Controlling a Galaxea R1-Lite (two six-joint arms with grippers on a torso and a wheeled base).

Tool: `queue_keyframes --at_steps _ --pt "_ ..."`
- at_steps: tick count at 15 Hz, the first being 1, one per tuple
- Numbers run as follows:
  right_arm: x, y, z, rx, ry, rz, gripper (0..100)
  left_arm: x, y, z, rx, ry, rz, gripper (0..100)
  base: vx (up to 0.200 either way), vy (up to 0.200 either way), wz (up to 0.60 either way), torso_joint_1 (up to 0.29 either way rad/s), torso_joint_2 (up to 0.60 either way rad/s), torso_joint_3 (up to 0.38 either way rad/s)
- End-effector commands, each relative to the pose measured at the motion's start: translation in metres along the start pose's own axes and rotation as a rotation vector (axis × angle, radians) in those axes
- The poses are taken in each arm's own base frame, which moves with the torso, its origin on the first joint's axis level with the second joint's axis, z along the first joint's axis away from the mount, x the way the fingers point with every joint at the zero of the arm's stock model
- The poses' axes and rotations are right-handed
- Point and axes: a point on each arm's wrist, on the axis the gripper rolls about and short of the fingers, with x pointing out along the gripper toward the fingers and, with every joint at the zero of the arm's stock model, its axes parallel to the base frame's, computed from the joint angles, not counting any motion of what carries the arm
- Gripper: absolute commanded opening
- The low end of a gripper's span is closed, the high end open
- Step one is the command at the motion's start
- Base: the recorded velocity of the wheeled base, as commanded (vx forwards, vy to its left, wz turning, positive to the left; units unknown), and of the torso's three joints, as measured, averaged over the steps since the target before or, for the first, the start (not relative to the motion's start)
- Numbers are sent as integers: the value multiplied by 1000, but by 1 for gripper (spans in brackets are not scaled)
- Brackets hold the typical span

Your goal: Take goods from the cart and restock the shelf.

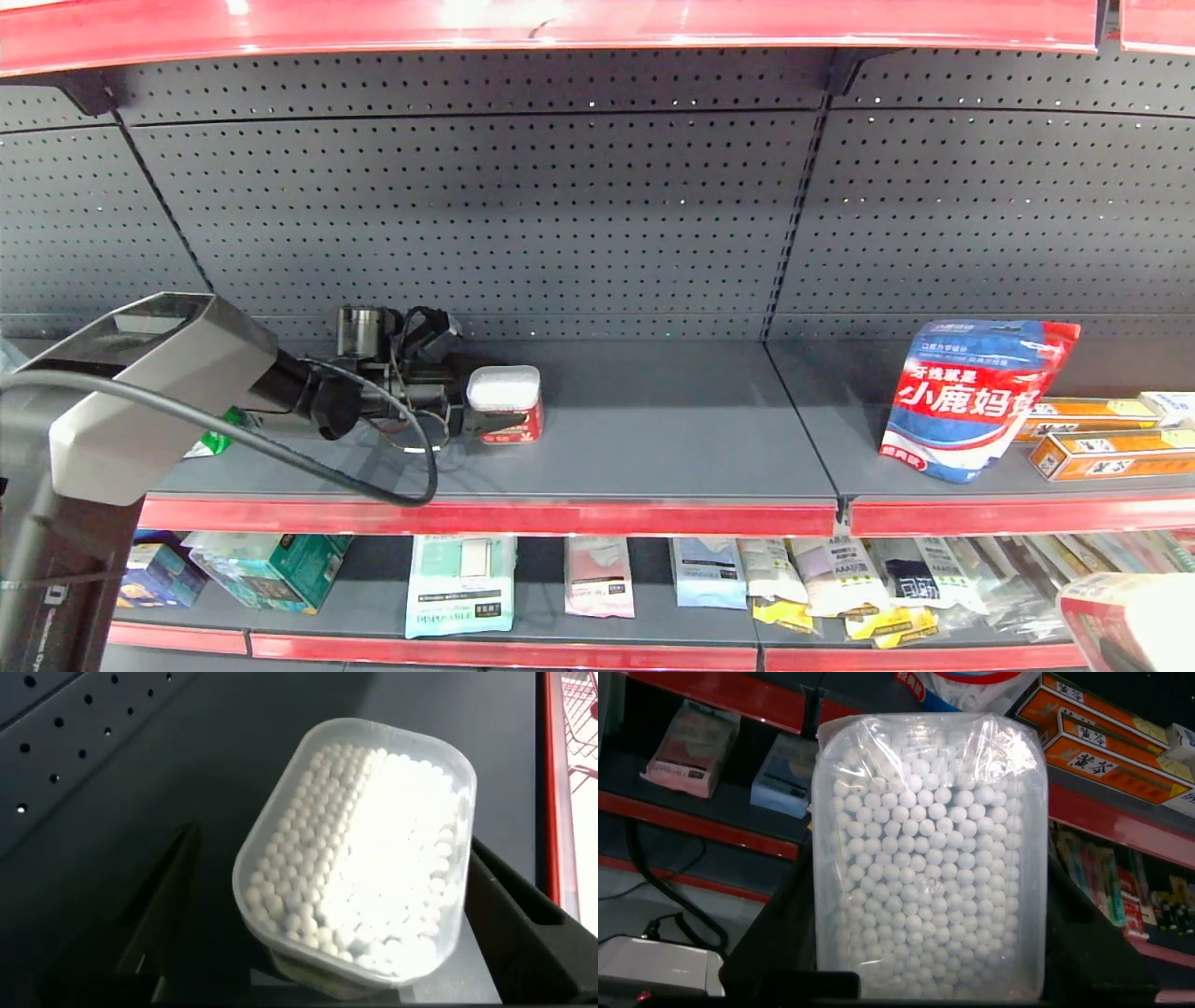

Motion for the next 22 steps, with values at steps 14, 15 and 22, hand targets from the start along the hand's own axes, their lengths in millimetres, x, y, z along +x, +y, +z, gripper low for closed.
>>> queue_keyframes --at_steps 14,15,22 --pt "1 1 -3 -7 14 -3 0 4 4 -4 0 -2 -14 0 0 0 0 0 0 0" --pt "0 1 -4 -6 14 -3 0 3 4 -5 -2 -5 -20 0 0 0 0 0 0 0" --pt "1 2 -5 -7 21 2 0 -18 -12 -6 -25 3 -35 0 0 0 0 0 0 0"
